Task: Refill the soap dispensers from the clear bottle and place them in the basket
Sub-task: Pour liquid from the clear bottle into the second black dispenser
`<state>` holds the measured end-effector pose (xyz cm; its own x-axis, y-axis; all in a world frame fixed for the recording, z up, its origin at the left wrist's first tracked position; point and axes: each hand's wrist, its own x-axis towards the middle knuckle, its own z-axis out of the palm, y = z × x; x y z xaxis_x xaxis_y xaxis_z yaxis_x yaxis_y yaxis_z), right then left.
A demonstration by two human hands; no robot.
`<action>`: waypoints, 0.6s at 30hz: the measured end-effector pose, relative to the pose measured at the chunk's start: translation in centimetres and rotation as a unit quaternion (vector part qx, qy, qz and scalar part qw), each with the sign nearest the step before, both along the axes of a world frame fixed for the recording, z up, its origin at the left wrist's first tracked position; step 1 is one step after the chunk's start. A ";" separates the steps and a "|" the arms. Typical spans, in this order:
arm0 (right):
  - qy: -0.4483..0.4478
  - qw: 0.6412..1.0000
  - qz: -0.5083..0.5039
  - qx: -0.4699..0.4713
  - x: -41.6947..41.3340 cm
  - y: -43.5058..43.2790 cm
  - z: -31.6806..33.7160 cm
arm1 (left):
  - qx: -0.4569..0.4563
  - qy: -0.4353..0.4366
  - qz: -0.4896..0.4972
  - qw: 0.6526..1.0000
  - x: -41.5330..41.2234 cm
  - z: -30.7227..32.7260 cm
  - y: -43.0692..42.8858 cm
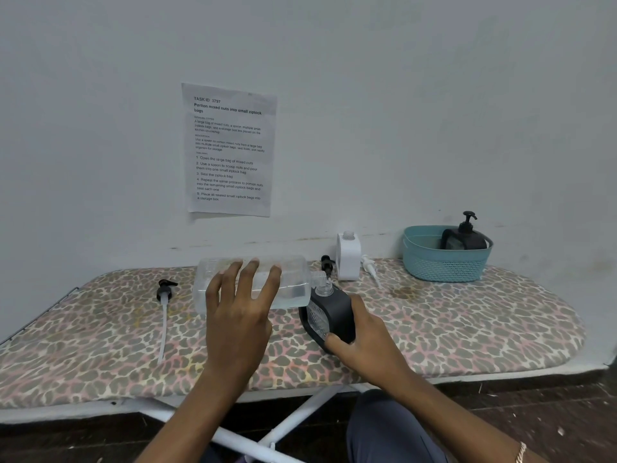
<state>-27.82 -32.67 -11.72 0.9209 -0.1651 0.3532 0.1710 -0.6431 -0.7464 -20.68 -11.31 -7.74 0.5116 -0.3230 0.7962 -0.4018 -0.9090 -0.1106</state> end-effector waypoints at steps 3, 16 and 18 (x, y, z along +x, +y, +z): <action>-0.001 1.000 0.000 0.001 0.0 0.0 0.0 | -0.001 0.002 0.000 1.000 0.1 0.0 -0.1; -0.003 1.000 0.001 -0.002 0.0 0.0 0.0 | 0.002 -0.003 0.003 1.000 0.1 0.1 0.0; -0.002 1.000 0.001 -0.004 0.0 0.0 0.0 | 0.003 -0.003 0.003 1.000 0.1 0.0 0.0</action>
<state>-27.83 -32.71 -11.72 0.9196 -0.1615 0.3580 0.1747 -0.6484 -0.7410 -20.62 -11.30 -7.72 0.5096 -0.3248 0.7968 -0.3952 -0.9109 -0.1186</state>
